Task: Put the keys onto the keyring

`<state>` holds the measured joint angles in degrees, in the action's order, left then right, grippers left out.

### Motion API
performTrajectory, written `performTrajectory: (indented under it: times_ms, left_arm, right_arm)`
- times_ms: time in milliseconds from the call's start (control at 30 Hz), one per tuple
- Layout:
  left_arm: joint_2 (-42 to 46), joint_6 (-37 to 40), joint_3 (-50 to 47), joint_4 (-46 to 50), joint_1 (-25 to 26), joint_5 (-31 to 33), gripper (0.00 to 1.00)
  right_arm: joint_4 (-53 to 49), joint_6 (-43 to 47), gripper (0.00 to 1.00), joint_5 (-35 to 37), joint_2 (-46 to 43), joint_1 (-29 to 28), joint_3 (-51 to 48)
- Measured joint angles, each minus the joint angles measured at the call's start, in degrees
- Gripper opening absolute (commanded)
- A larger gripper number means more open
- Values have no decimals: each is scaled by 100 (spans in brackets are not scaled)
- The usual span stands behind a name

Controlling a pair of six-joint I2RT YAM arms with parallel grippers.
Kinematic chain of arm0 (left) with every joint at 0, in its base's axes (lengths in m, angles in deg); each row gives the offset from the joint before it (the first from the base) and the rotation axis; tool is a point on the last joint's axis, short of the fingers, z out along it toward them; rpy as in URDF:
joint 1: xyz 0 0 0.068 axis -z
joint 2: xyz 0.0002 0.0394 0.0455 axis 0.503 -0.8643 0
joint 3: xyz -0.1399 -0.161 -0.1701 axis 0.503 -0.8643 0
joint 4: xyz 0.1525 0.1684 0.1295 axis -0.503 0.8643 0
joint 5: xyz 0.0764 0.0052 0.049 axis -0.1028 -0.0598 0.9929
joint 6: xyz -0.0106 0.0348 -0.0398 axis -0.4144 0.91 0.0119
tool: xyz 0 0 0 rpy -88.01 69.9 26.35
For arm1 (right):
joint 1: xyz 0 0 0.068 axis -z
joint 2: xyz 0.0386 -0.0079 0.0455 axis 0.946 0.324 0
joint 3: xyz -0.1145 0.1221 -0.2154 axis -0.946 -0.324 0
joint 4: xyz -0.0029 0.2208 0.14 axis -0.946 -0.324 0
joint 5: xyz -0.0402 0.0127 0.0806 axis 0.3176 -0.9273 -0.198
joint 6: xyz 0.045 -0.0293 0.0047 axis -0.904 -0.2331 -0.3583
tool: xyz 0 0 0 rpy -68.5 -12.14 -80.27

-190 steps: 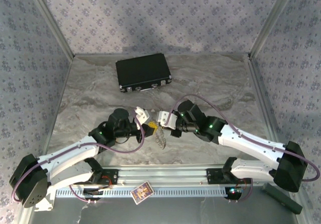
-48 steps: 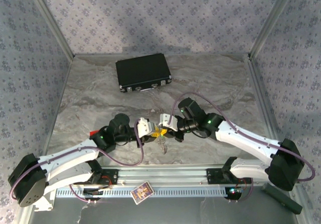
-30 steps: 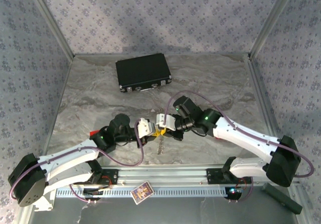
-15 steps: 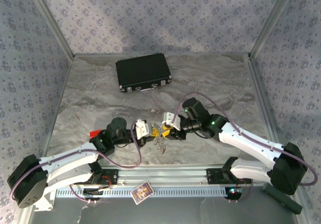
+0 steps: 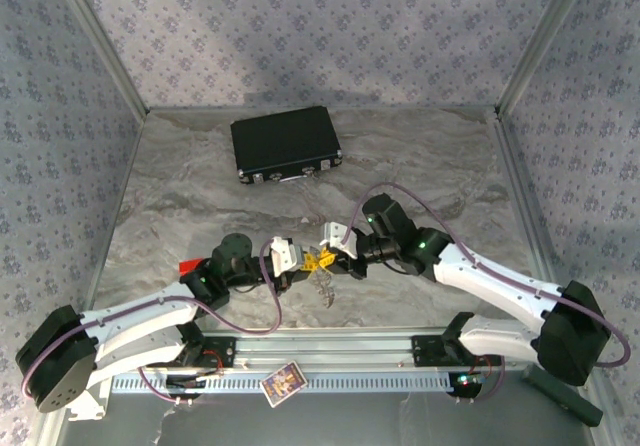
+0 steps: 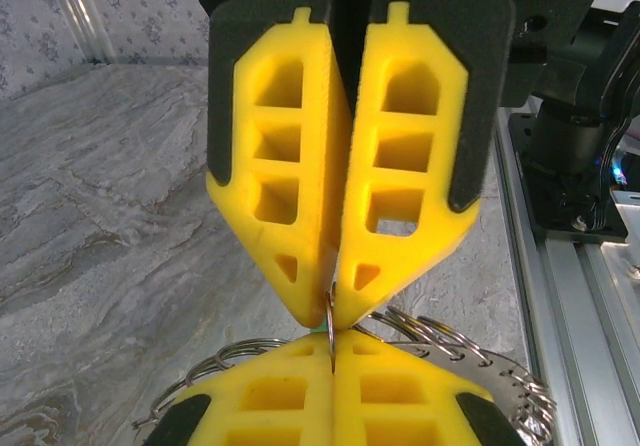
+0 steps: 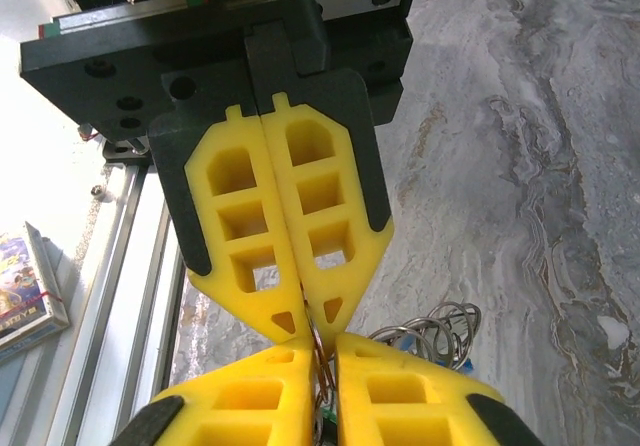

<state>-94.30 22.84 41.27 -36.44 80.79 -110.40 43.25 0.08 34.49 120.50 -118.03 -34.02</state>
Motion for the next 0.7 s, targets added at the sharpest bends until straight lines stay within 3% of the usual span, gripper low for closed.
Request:
performTrajectory:
  times_ms: [100, 200, 300, 400, 700]
  left_arm:
    - [0, -20, -4, 0, -11, 0, 0]
    - [0, -22, -13, 0, -11, 0, 0]
    - [2, -15, -20, 31, -9, 4, 12]
    - [28, -2, -9, 160, -4, 68, 16]
    - [44, 50, 258, 734, -4, 197, 11]
  right_arm:
    - [2, 11, 0, -22, 11, 4, 0]
    - [-17, 15, 0, -28, 28, 9, 0]
    - [-98, 66, 0, -24, 39, 4, 28]
    - [-361, 162, 0, 83, 96, -55, 162]
    - [-1311, 573, 0, 739, 328, -374, 813]
